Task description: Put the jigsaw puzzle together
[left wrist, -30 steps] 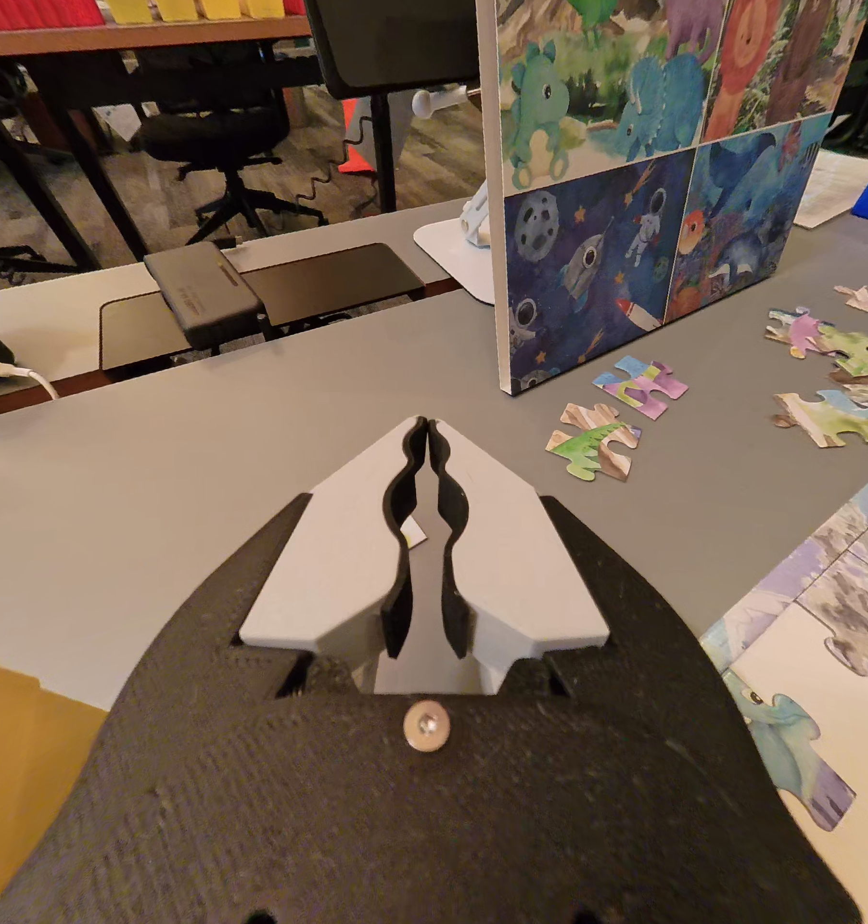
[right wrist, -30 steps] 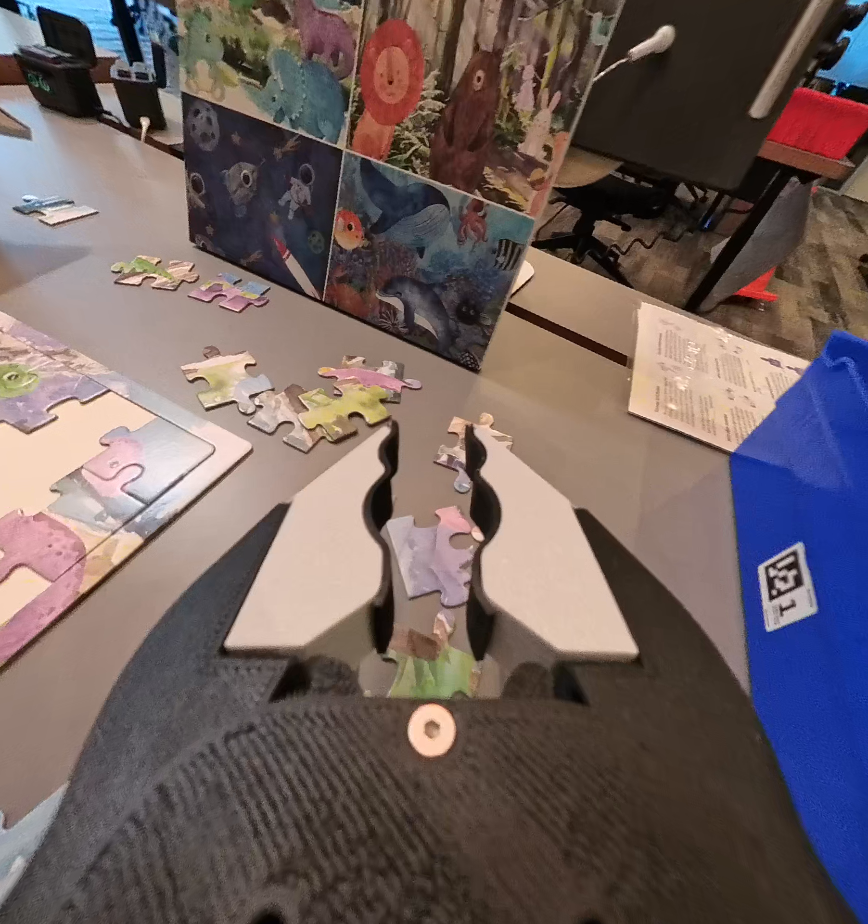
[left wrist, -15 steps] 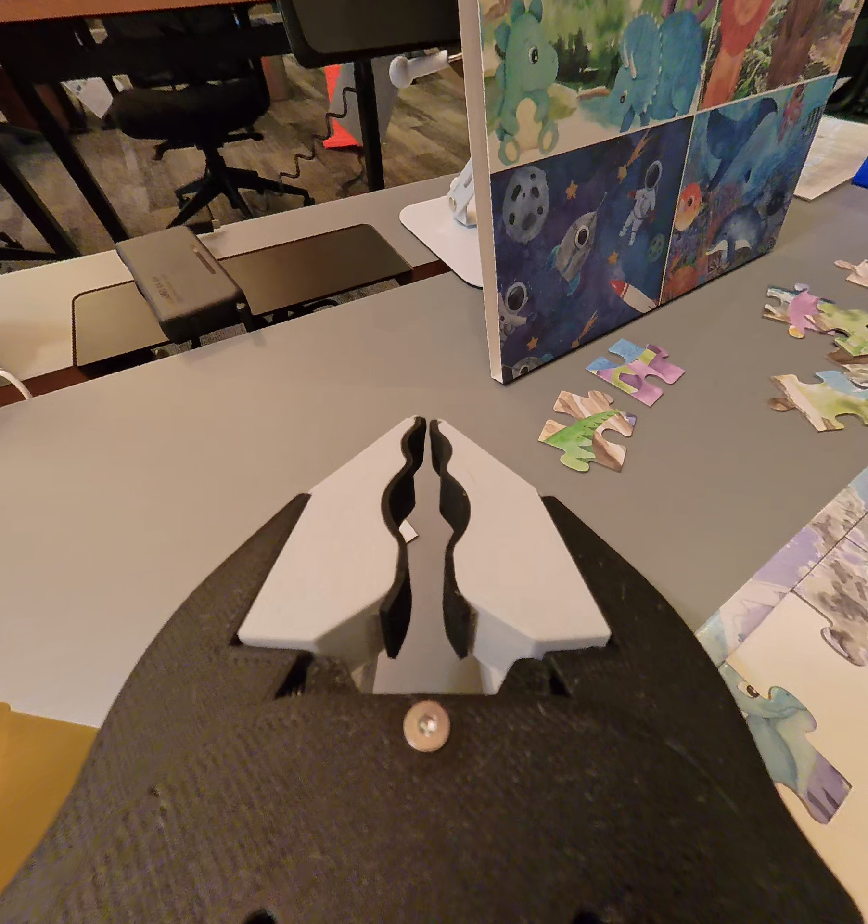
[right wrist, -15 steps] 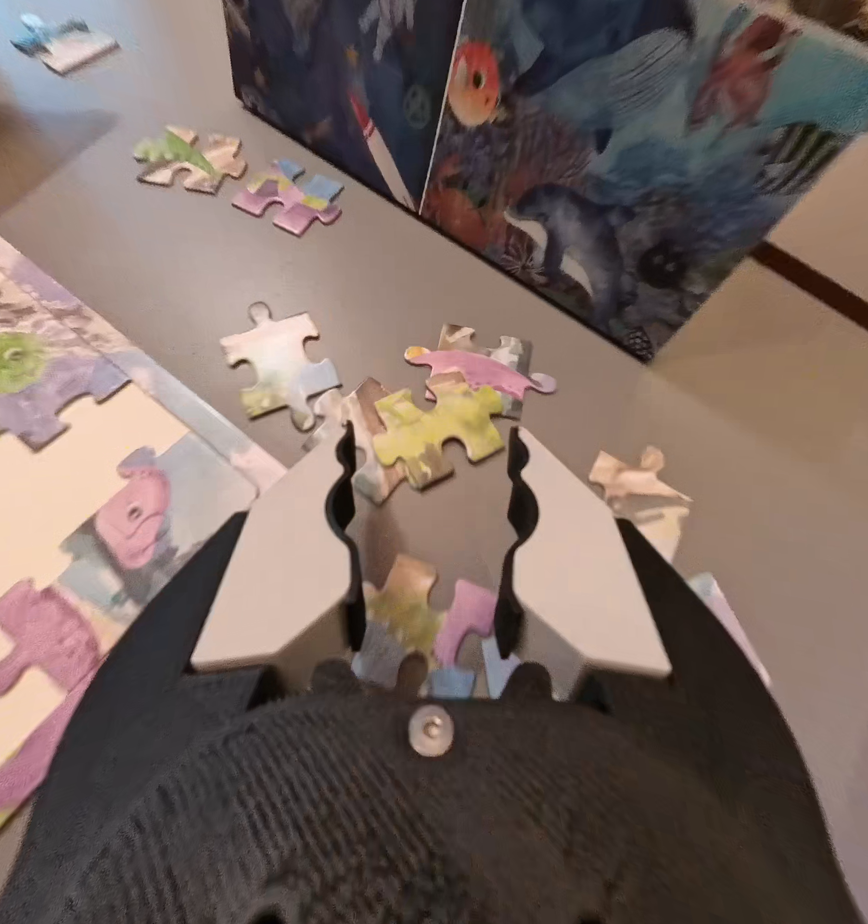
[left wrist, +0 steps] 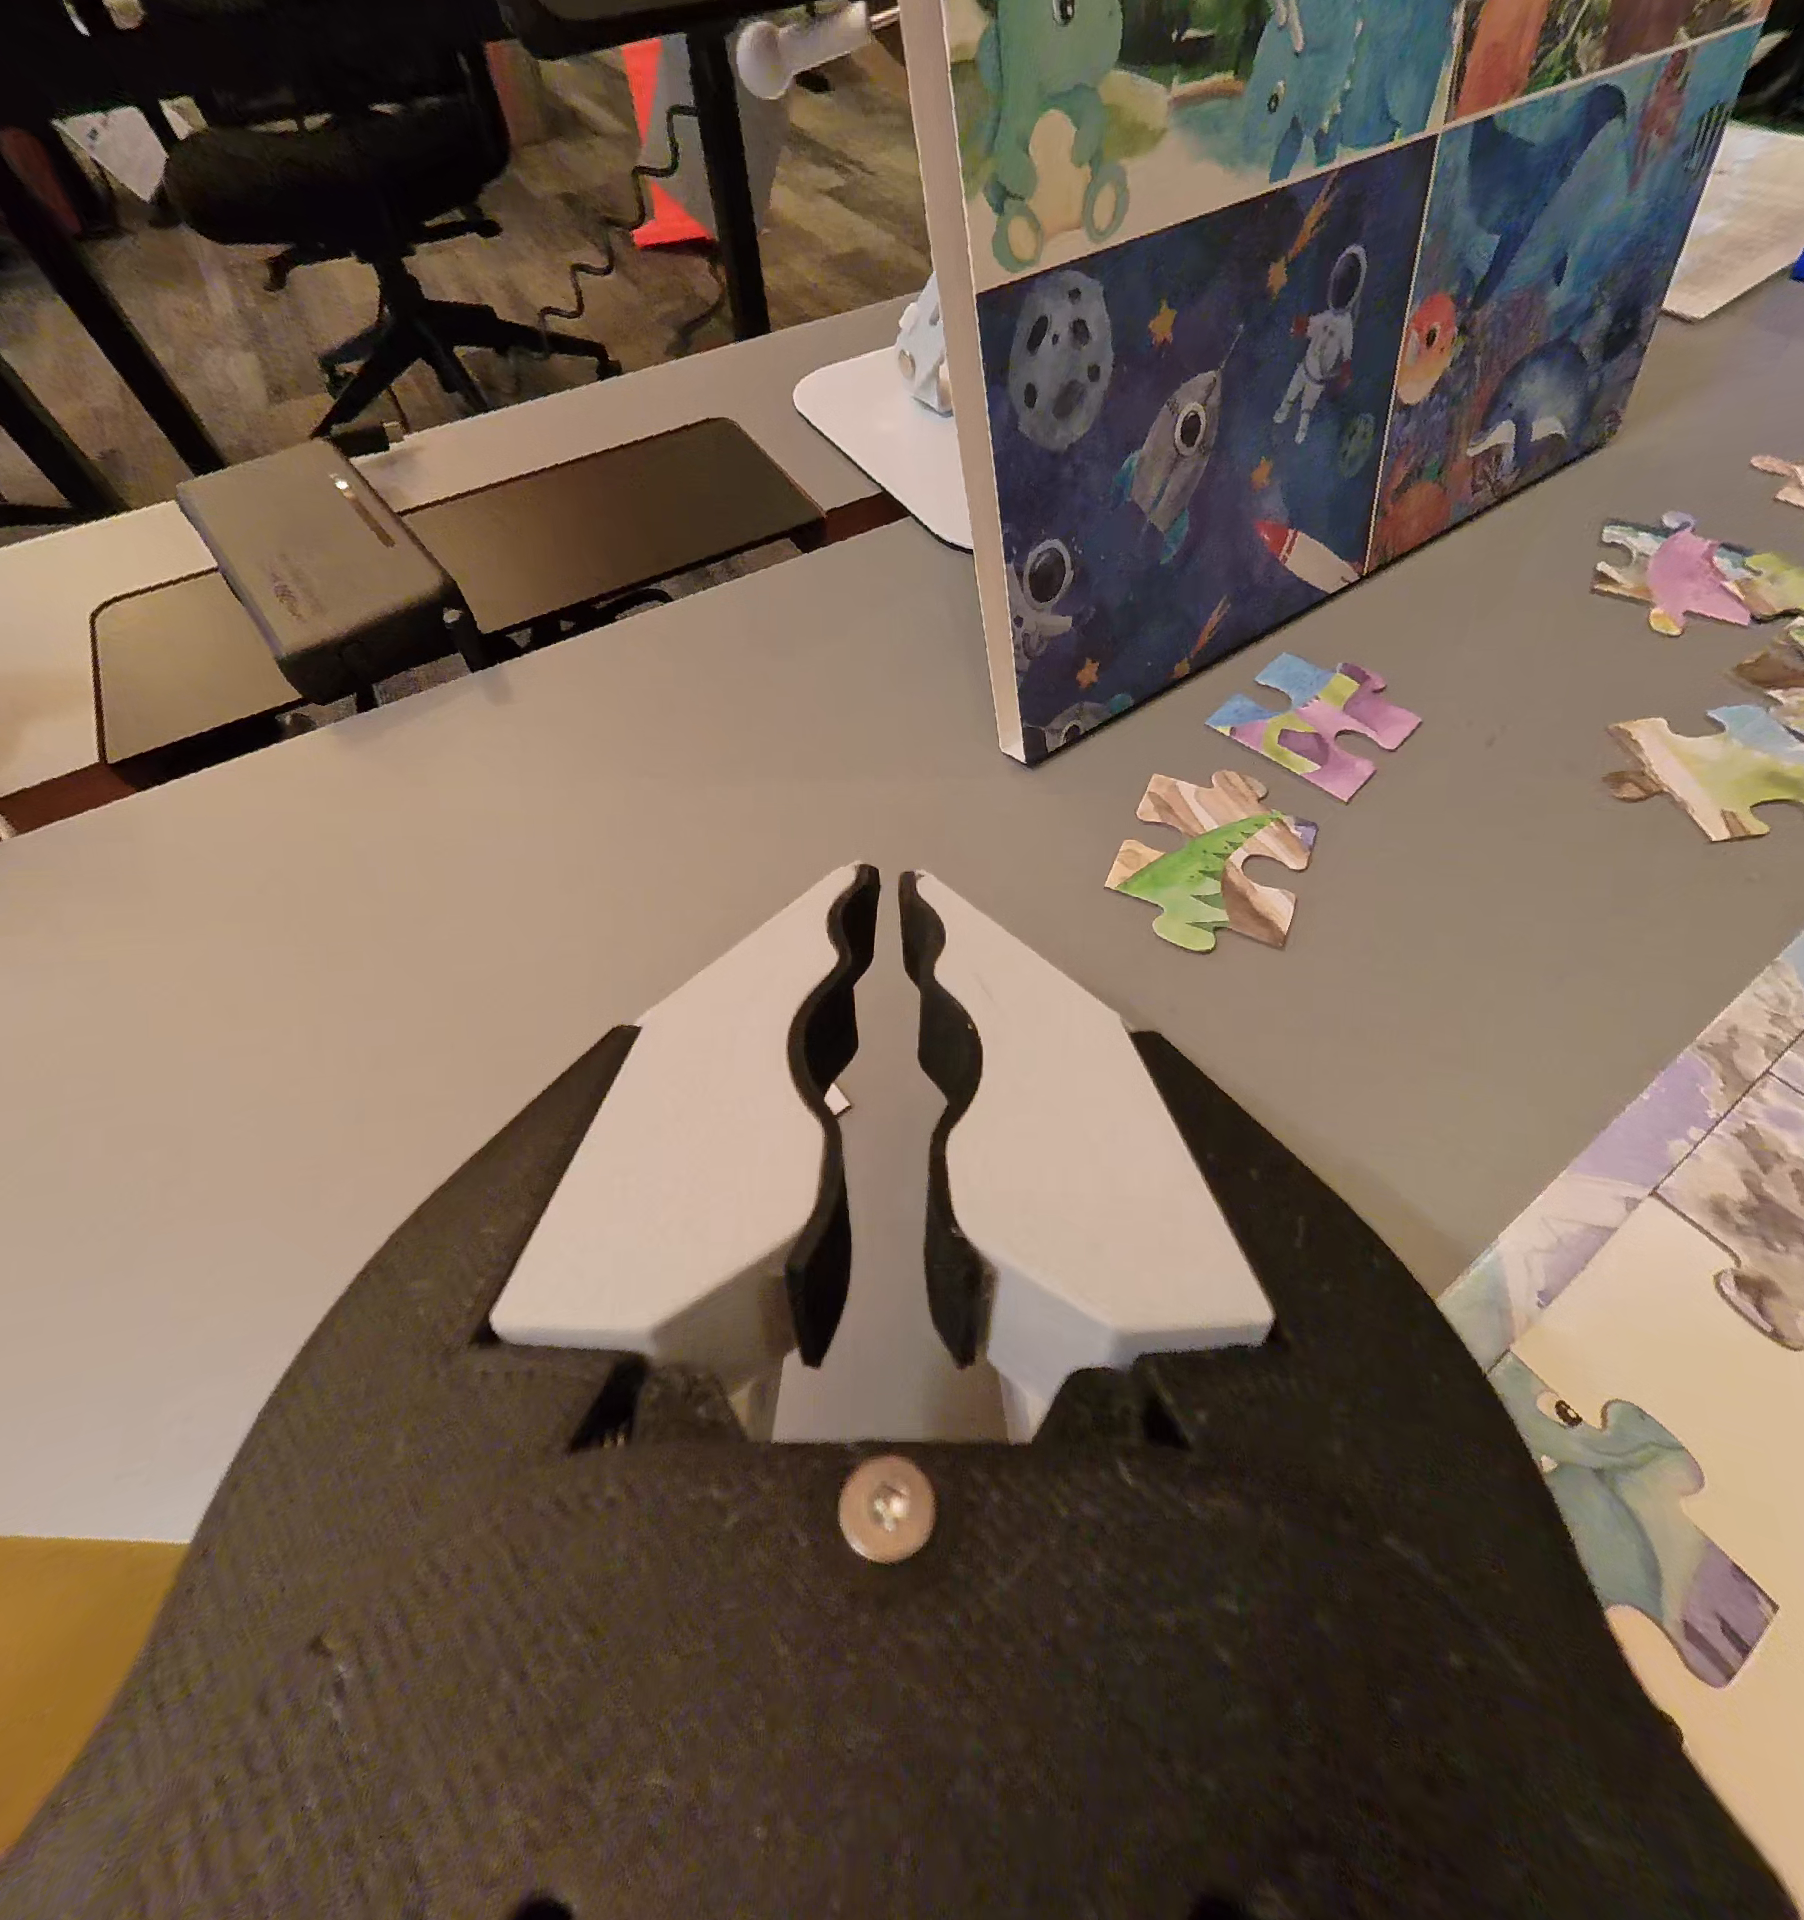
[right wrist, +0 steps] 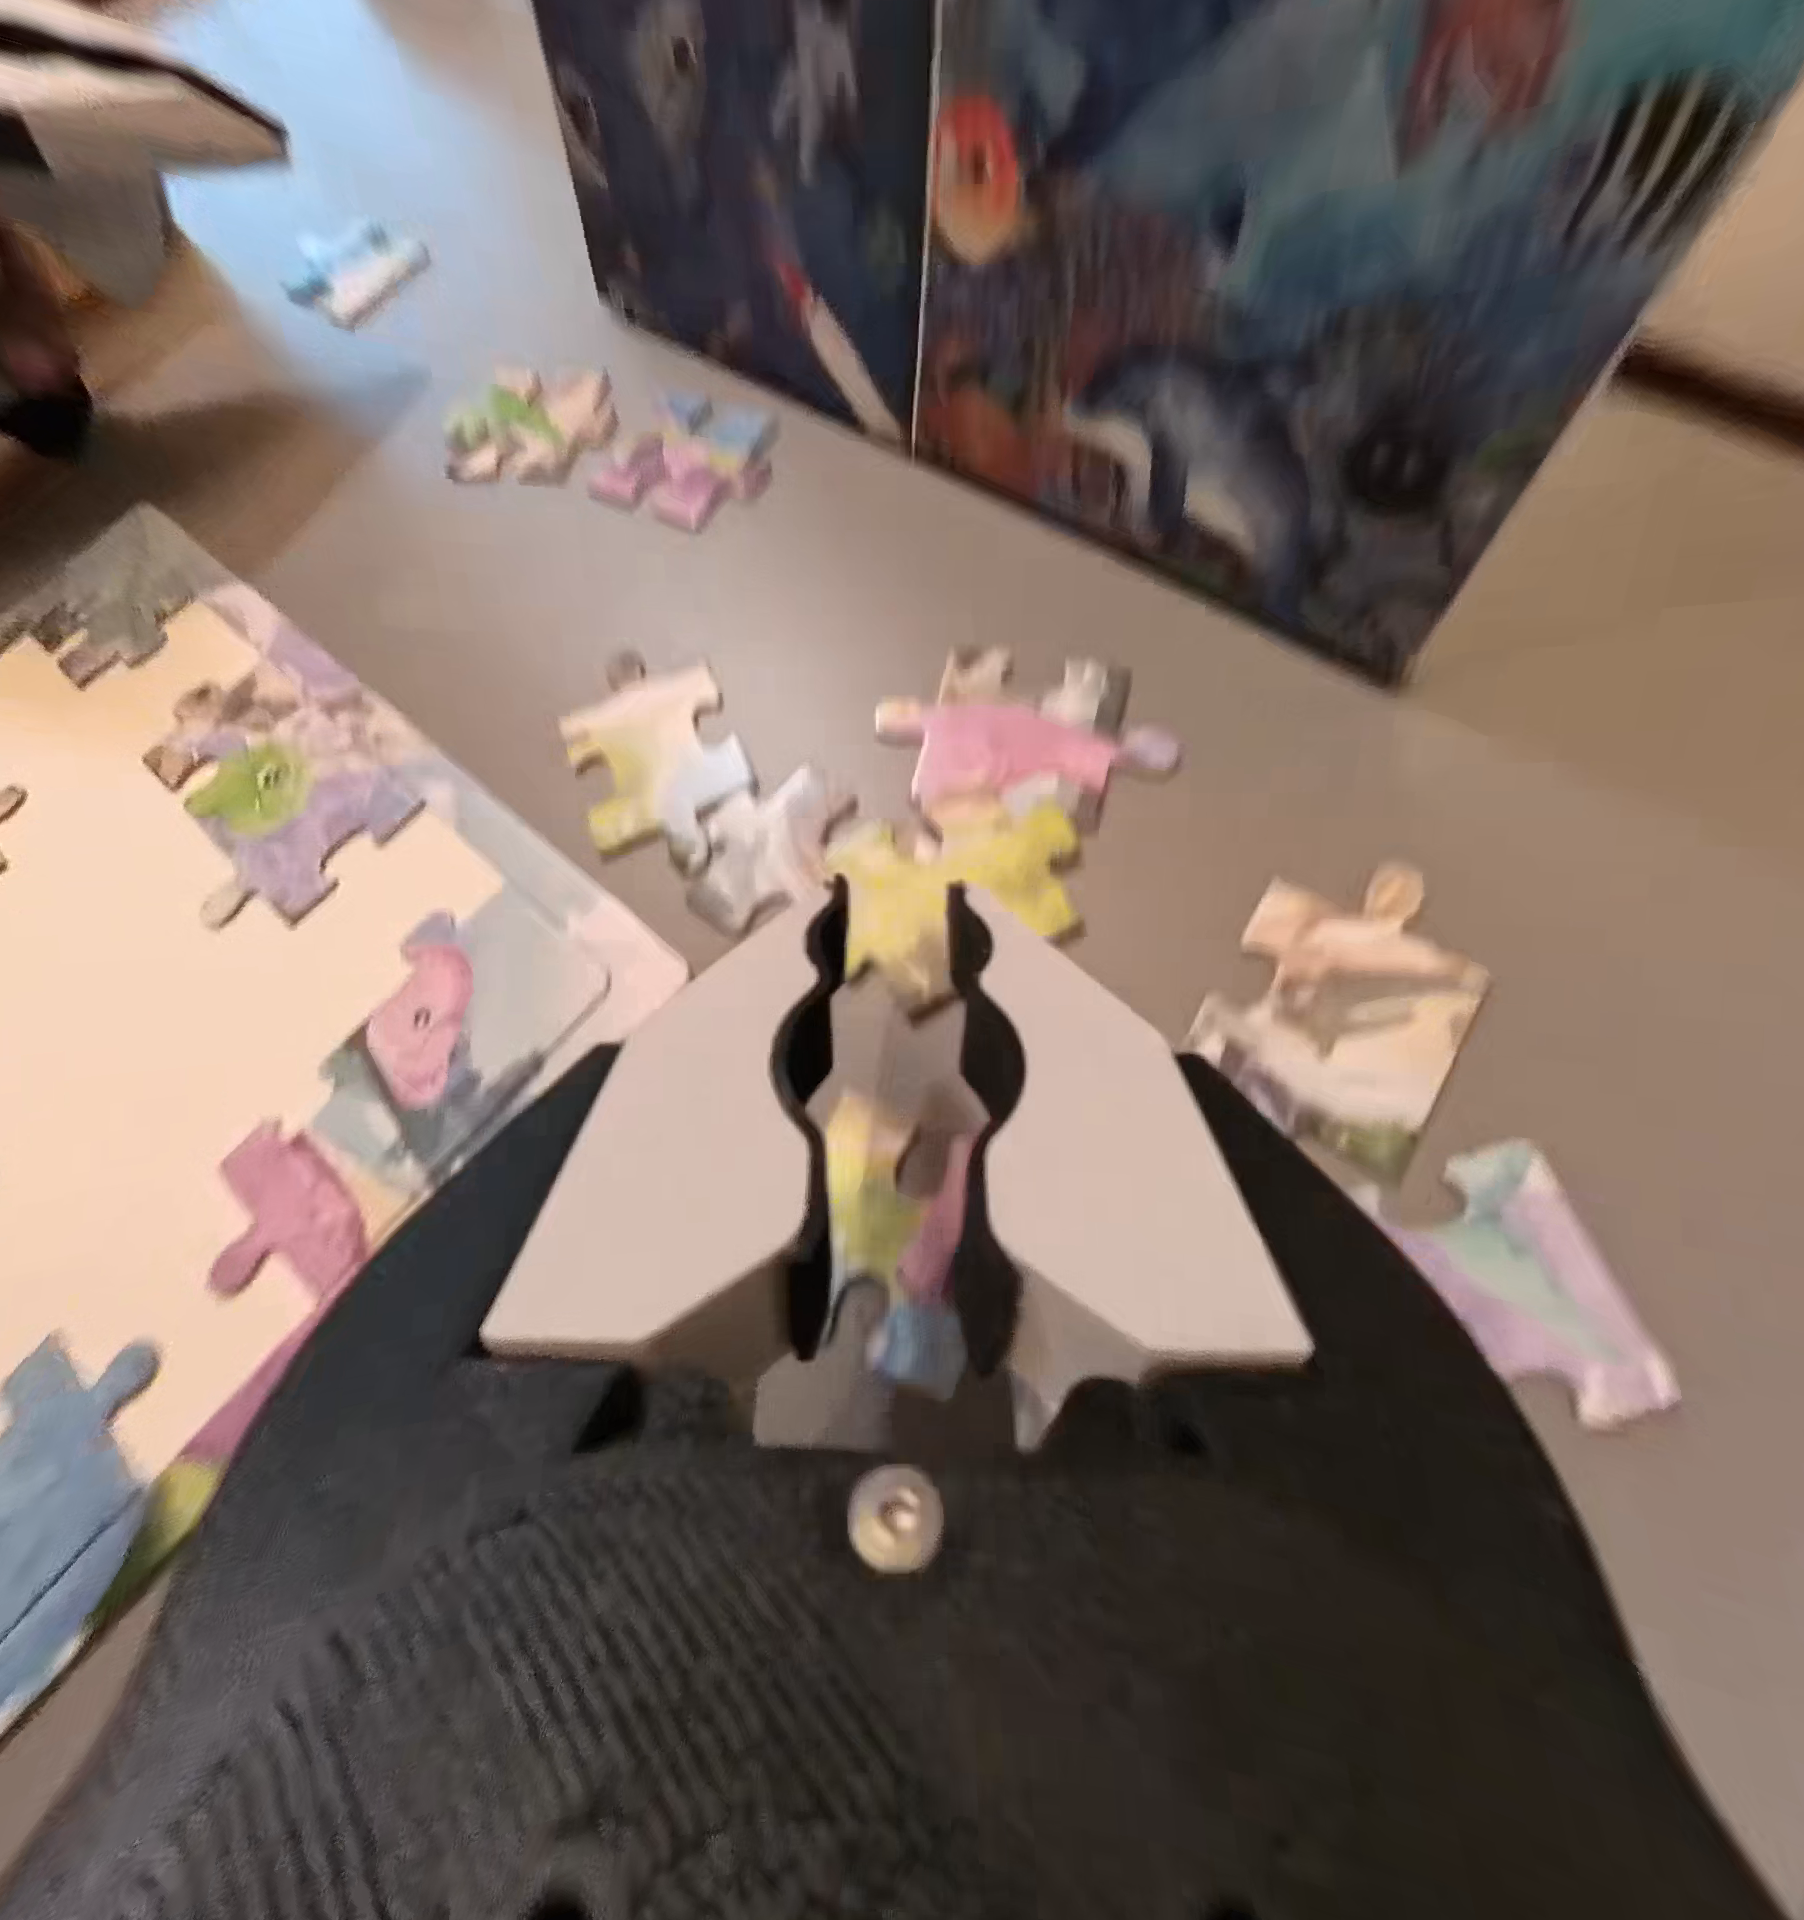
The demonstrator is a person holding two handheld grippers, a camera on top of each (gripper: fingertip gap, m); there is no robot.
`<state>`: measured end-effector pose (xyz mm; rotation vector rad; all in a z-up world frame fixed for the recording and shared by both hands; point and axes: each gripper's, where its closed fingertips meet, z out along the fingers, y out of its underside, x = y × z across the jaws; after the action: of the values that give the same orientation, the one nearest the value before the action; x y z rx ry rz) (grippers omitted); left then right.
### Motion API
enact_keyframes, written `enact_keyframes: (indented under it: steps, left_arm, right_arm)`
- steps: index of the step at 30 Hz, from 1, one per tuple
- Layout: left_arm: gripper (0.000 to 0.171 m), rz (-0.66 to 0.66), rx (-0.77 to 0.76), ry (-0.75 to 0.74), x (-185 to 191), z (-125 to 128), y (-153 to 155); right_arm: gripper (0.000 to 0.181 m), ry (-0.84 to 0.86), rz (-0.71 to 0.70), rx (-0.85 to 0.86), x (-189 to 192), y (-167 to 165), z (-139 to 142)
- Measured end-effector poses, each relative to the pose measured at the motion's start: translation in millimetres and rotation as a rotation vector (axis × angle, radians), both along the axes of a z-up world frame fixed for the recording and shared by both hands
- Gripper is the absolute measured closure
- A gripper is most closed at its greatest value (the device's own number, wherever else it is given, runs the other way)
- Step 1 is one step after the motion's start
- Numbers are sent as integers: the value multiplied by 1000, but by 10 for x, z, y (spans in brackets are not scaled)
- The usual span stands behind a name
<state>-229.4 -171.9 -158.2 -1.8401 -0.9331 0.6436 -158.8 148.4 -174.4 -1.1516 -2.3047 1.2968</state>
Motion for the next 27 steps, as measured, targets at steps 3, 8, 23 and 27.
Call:
enact_keyframes:
  steps: [3, 8, 23, 27]
  left_arm:
    - [169, -5, -16, -3, 3, -18, 15]
    - [168, -10, -26, -5, 7, -30, 27]
    - [167, -17, -47, -7, 11, -49, 45]
    - [167, -19, -49, -6, 10, -49, 52]
  right_arm:
    - [156, 22, -19, 104, -151, -93, -83]
    - [162, -161, -38, 228, 24, 53, -326]
    - [122, -60, -152, 245, -443, -65, -352]
    - [137, -67, -126, 237, -421, -104, -349]
